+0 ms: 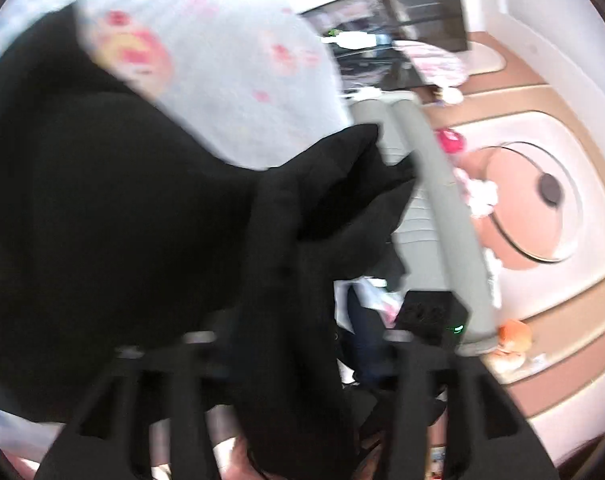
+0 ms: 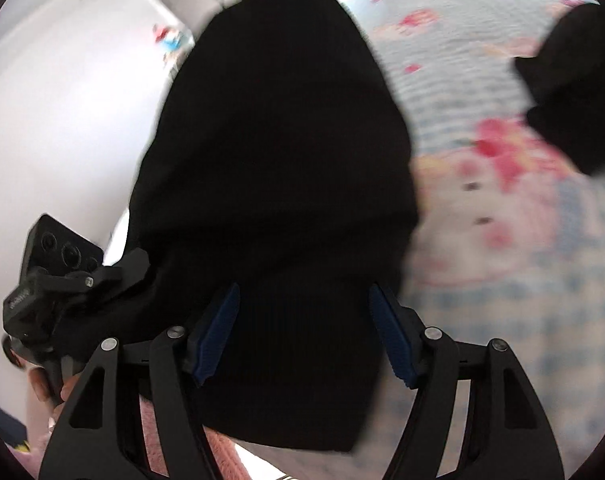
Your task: Fold clothes
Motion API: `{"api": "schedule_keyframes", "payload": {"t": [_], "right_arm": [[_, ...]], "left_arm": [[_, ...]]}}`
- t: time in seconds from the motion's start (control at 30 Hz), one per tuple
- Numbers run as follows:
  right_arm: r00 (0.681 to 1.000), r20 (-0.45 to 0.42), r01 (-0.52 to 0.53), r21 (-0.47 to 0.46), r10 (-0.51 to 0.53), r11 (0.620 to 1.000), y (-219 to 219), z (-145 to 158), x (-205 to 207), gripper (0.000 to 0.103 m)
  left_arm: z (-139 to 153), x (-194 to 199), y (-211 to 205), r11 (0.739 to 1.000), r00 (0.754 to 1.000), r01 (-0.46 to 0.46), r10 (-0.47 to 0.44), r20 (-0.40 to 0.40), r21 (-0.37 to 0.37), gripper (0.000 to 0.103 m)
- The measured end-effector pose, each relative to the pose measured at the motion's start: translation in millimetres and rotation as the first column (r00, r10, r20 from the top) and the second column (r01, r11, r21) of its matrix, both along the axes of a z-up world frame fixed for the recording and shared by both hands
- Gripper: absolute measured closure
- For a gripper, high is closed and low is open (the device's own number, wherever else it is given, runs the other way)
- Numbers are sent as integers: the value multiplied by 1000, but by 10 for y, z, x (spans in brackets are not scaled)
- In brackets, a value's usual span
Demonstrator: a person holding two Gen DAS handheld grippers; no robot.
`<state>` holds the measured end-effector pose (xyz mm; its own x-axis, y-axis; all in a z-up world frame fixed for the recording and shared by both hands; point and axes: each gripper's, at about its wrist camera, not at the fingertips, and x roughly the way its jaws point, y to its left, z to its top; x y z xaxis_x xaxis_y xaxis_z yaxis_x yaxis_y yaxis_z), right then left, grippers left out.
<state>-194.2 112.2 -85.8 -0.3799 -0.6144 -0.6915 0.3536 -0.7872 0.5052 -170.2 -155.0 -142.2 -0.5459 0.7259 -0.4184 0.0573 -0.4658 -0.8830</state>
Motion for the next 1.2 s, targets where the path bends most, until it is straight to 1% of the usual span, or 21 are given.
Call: {"api": "schedule_keyframes", "payload": {"t": [0.03, 0.07, 0.13, 0.17, 0.2, 0.27, 0.3, 0.37, 0.43, 0.5, 0.57, 0.63, 0.7, 0.73, 0.83, 0.93, 0.97, 1.0, 1.07, 1.13, 1.2], "right_arm": [[1000, 1, -24, 38, 24, 999, -157, -129, -22, 33], [999, 3, -48, 77, 48, 996, -313, -260, -44, 33], [998, -25, -45, 183, 51, 982, -456, -430, 27, 33], [999, -36, -25, 185, 32, 982, -441, -444, 82, 33], [1000, -23, 0, 162, 4, 987, -395, -436, 106, 33], [1000, 22, 16, 174, -20, 985, -378, -400, 67, 33], [998, 45, 23, 181, -32, 983, -371, -381, 47, 34], [997, 50, 44, 170, -53, 985, -331, -253, 57, 34], [999, 38, 25, 106, -29, 994, -257, -98, 145, 34], [1000, 24, 4, 42, -5, 999, -182, 57, 234, 28], [1000, 9, 13, 50, -13, 999, -95, 155, 288, 26], [999, -2, 32, 43, -32, 999, -19, 218, 310, 26], [998, -7, 62, 18, -62, 998, 48, 244, 300, 25], [997, 1, 83, 32, -83, 996, 43, 223, 280, 25], [997, 34, 65, 9, -65, 998, -109, 156, 290, 24], [997, 53, -46, -89, 51, 995, -394, 146, 309, 24], [997, 45, -52, -112, 58, 992, -456, 170, 293, 23], [997, 36, -58, -136, 64, 989, -518, 194, 277, 23], [997, 9, -69, -132, 71, 989, -644, 251, 239, 22], [996, -4, -85, -76, 85, 993, -811, 247, 210, 22], [995, -7, -101, -6, 101, 995, -986, 207, 175, 21]], "left_arm": [[-109, -4, -71, 1000, 1000, -3, 3, 31, -5, 41], [-286, 1, -108, 999, 994, -44, 42, 102, 9, 41], [-431, -8, 53, 999, 995, -27, 23, 97, 43, 42], [-491, -11, 134, 999, 995, -18, 13, 95, 49, 51], [-477, -18, 218, 1000, 996, -2, 2, 88, -11, 57], [-444, -129, 352, 994, 998, 29, -23, 60, -104, 71], [-386, -143, 366, 994, 999, 39, -35, 39, -98, 72], [-221, -141, 351, 995, 999, 48, -50, -22, -88, 84], [-132, -112, 277, 997, 998, 42, -44, -42, -60, 89], [-61, -91, 219, 998, 997, 57, -58, -59, -31, 91], [-23, -56, 201, 996, 991, 90, -89, -97, 8, 92], [12, -16, 101, 997, 992, 78, -75, -101, 23, 92], [-45, -132, 3, 996, 994, 45, -37, -102, 76, 92], [-114, -260, -5, 996, 993, 20, -9, -121, 92, 92], [26, -141, -189, 995, 986, -36, 50, -157, 92, 92], [147, -4, -375, 990, 975, -87, 107, -193, 108, 92], [144, 50, -441, 987, 971, -112, 134, -196, 119, 92], [98, 90, -488, 982, 970, -137, 159, -183, 126, 92], [-7, 164, -579, 973, 966, -187, 208, -152, 137, 92], [-286, 174, -634, 970, 972, -216, 225, -72, 114, 91], [-566, 184, -688, 966, 970, -242, 242, 8, 88, 88]]}}
